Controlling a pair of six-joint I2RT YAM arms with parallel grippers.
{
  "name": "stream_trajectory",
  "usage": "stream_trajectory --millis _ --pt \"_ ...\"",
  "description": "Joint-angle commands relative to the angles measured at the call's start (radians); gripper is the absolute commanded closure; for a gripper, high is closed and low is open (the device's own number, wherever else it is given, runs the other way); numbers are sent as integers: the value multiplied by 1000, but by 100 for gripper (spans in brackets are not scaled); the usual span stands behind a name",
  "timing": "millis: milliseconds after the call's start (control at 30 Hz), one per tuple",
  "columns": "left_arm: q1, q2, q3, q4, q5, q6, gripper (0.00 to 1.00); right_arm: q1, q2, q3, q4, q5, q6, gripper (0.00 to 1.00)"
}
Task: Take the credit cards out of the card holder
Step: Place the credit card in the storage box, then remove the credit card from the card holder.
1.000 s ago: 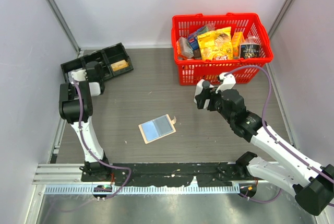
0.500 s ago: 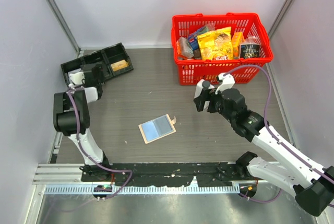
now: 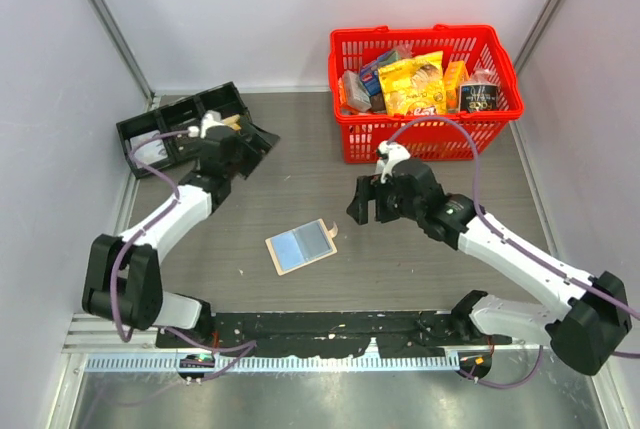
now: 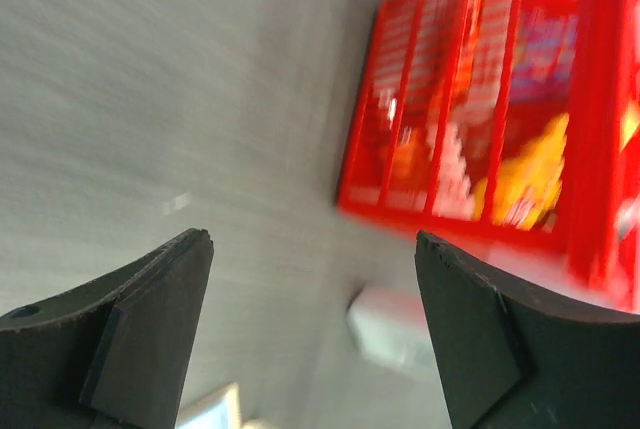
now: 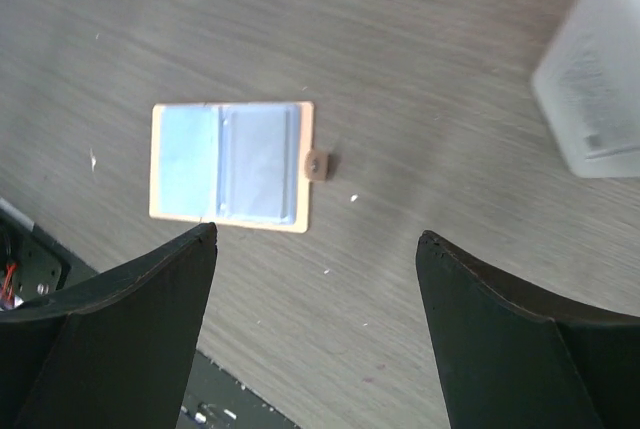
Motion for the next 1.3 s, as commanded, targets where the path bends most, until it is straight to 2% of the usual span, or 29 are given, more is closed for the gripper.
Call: stream_trajectory --millis 0,167,333,600,833,967,1167,1267 --pt "-126 -108 -30 -289 37 244 14 101 69 95 -23 14 0 16" --pt "-267 -189 -77 -437 35 291 18 237 215 176 -26 108 13 22" --pt "-352 -200 -119 -512 6 295 24 285 346 243 -3 118 43 29" --pt "-361 -148 -125 -592 -15 367 26 297 533 294 26 178 64 40" --pt "-361 -100 -182 -589 63 367 28 299 666 319 31 184 72 43" --pt "-363 -97 -216 -590 64 350 36 299 702 316 34 174 75 43" --pt "-363 -96 -257 -575 103 307 55 302 706 297 45 138 69 47" --pt "-366 -99 -278 -555 126 289 57 304 694 291 54 128 70 50"
